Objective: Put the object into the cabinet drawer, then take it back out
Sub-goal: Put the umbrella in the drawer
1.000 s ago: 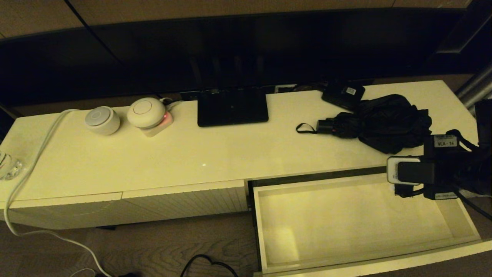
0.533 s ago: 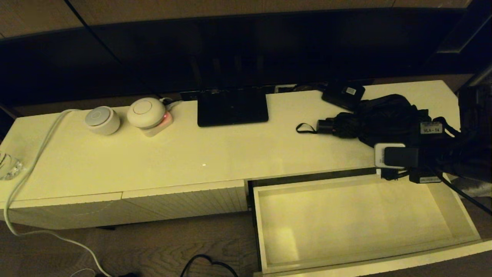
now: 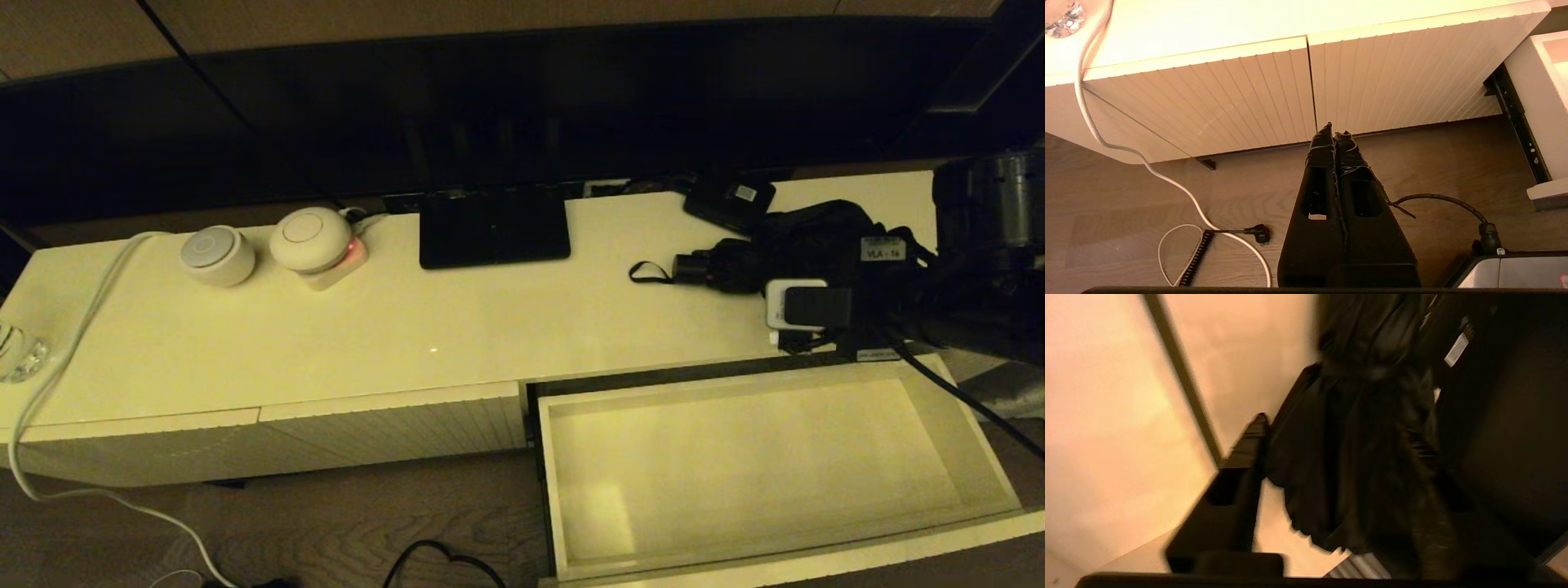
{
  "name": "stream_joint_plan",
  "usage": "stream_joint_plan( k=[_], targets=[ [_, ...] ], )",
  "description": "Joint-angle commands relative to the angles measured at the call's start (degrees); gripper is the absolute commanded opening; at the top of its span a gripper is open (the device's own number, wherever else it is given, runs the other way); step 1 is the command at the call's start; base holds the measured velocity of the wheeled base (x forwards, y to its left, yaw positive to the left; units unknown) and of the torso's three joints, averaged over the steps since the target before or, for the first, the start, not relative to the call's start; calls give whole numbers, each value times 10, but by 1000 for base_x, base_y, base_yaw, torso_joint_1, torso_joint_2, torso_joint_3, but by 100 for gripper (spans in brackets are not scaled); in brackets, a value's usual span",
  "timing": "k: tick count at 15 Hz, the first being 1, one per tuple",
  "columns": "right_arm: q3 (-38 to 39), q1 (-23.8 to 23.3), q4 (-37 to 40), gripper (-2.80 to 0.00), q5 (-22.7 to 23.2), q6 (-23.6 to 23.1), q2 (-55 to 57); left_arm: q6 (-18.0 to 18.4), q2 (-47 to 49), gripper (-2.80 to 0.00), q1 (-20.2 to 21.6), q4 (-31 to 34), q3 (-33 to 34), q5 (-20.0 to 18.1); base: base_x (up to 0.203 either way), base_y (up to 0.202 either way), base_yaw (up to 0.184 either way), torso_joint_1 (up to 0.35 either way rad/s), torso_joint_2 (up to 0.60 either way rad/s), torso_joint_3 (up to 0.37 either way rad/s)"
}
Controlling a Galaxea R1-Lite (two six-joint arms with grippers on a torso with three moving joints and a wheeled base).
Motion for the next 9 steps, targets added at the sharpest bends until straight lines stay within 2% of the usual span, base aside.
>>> stream_joint_plan(
  k=[1,6,9],
  targets=[
    [-31,2,1,0,-1,-5,35,1,0,-280,0,0,2,0,0,0,0,0,0,0],
    [-107,1,-1,0,-37,45,105,0,0,-280,0,0,2,0,0,0,0,0,0,0],
    [-138,2,-3,0,-37,45,139,0,0,-280,0,0,2,0,0,0,0,0,0,0]
  ],
)
